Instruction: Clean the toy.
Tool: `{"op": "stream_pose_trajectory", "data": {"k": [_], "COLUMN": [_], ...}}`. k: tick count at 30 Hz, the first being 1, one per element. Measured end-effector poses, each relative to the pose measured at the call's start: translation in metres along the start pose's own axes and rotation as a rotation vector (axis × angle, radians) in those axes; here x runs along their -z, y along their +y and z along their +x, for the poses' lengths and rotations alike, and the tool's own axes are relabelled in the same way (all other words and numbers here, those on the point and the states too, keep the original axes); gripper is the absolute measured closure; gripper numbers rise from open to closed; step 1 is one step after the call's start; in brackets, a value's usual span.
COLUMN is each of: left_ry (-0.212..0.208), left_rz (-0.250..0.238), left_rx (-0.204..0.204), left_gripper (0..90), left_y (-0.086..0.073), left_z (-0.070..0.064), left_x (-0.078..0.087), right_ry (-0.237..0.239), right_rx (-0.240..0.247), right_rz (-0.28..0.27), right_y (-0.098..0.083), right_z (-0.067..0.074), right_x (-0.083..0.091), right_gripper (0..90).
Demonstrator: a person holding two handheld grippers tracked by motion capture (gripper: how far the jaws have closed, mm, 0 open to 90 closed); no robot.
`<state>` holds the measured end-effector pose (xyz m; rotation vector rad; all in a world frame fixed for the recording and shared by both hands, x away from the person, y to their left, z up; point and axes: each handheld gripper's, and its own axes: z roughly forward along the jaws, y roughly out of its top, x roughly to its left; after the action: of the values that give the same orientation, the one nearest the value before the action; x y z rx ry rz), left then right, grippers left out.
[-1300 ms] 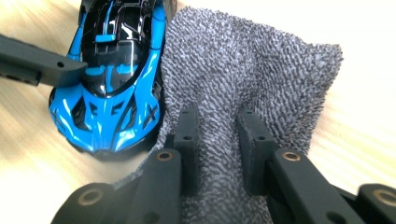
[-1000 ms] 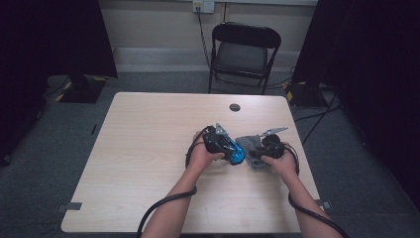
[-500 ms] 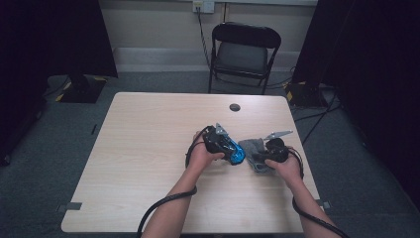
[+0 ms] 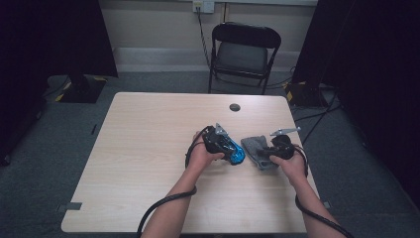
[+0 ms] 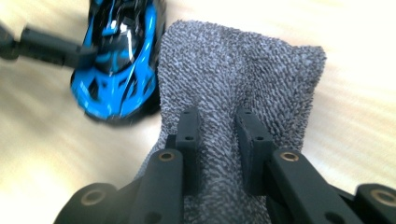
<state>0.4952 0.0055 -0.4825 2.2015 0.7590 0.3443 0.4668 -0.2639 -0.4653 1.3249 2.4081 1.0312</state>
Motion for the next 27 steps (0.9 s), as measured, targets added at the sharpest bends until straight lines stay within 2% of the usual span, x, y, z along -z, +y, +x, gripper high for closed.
{"op": "stream_pose_trajectory", "data": {"k": [9,15,18,27], "left_ry": [-0.003,-0.004,-0.004,-0.006], "left_rz": [-0.009,-0.010,-0.014,-0.013], "left_rx": [-0.004,-0.004,-0.003,-0.005], "left_gripper": [14.4,14.4,14.4,14.6], "left_y": [-0.001,-0.002,-0.002,-0.002], "left_z": [0.001,0.001,0.001,0.002], "left_x": [0.000,0.000,0.000,0.001], "right_ry": [-0.032,-0.056,-0.050,-0.071], "right_rx": [-0.002,0.014,0.003,0.029], "right_rz": [-0.033,-0.037,-0.057,-0.039], "right_y": [0.027,0.044,0.051,0.063], "right_z": [-0.002,-0.003,-0.005,-0.001], "right_x": [-0.008,-0.013,-0.015,-0.034], "right_gripper": [73.8,73.8,73.8,73.4]}}
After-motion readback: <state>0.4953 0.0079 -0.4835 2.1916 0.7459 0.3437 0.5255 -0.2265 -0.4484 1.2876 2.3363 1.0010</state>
